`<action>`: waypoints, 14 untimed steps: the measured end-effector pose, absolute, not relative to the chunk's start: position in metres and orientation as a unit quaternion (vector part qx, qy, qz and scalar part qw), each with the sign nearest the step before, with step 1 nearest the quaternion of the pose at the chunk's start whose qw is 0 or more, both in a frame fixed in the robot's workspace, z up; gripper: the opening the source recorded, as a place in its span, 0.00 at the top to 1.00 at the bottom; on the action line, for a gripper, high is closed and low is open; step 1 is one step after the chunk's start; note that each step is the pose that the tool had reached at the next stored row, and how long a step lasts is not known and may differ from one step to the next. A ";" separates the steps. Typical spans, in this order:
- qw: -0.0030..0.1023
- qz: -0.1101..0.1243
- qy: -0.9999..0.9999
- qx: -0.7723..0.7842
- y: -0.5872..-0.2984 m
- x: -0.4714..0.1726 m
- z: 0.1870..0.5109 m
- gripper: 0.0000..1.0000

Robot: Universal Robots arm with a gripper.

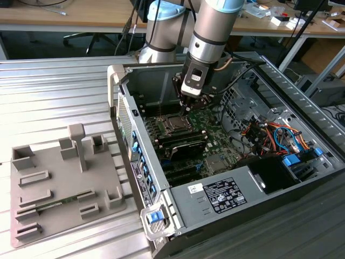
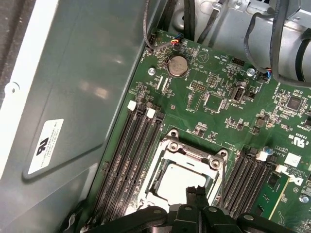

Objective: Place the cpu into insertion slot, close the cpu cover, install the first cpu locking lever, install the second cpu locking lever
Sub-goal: 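Install the first cpu locking lever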

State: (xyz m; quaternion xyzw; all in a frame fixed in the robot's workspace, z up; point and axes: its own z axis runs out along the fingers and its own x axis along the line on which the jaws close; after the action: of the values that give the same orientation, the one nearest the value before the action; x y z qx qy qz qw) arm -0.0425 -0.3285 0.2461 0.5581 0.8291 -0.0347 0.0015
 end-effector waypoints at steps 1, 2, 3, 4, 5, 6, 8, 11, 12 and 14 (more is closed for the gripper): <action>0.002 -0.035 0.830 0.557 -0.329 -0.042 0.246 0.89; 0.002 -0.035 0.830 0.556 -0.329 -0.042 0.246 0.89; 0.002 -0.035 0.831 0.556 -0.329 -0.042 0.246 0.89; 0.002 -0.035 0.831 0.555 -0.329 -0.042 0.246 0.89; 0.002 -0.035 0.831 0.555 -0.329 -0.042 0.246 0.89; 0.002 -0.035 0.832 0.554 -0.329 -0.042 0.246 0.89; 0.002 -0.035 0.832 0.553 -0.329 -0.042 0.246 0.89; 0.002 -0.035 0.833 0.552 -0.329 -0.042 0.246 0.89; 0.002 -0.035 0.833 0.551 -0.329 -0.042 0.246 0.89; 0.002 -0.035 0.834 0.550 -0.329 -0.042 0.246 0.89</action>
State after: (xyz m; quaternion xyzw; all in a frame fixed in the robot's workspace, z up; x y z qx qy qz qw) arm -0.0425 -0.3285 0.2461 0.5500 0.8344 -0.0347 0.0018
